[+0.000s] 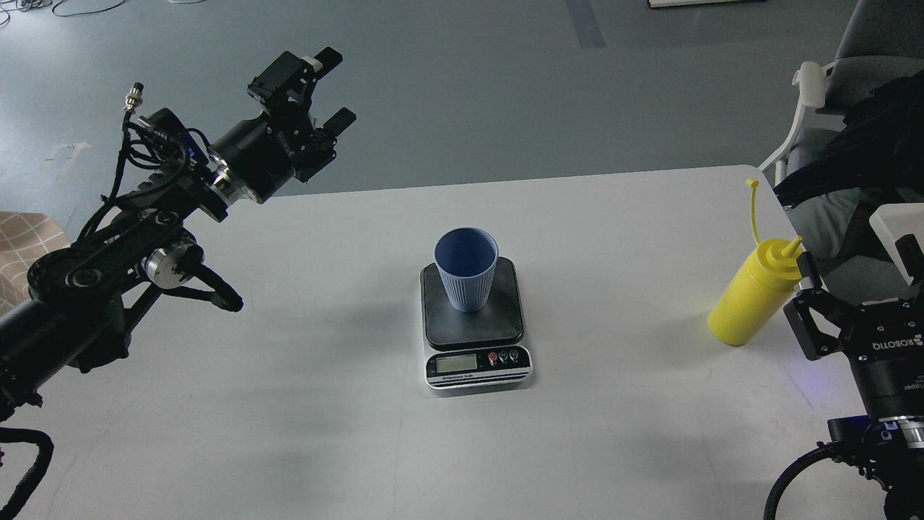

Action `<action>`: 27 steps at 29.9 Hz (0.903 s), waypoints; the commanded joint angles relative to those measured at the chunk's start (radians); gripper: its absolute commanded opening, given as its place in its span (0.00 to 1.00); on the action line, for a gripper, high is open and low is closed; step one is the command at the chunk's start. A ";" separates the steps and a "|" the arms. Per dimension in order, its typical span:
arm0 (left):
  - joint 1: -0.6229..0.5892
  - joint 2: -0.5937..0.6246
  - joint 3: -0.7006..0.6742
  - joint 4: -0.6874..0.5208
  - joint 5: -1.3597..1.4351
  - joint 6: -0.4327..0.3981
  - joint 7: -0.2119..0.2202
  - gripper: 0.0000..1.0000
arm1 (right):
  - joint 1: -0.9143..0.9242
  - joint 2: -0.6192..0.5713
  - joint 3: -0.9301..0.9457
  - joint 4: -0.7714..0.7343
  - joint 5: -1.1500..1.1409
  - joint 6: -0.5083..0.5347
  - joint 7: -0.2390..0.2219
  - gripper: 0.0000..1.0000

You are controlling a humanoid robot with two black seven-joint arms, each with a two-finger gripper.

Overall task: Pour seasoning into cup on scale with both arms
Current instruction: 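Lower the right gripper to the yellow squeeze bottle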

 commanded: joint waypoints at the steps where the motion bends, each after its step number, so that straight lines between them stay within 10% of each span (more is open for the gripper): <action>1: 0.005 0.004 0.001 -0.013 0.000 0.003 0.000 1.00 | 0.004 0.000 -0.041 -0.052 0.001 0.000 0.002 1.00; 27: 0.011 0.034 0.002 -0.037 0.003 0.004 0.000 1.00 | 0.138 0.000 -0.078 -0.313 -0.023 0.000 0.002 1.00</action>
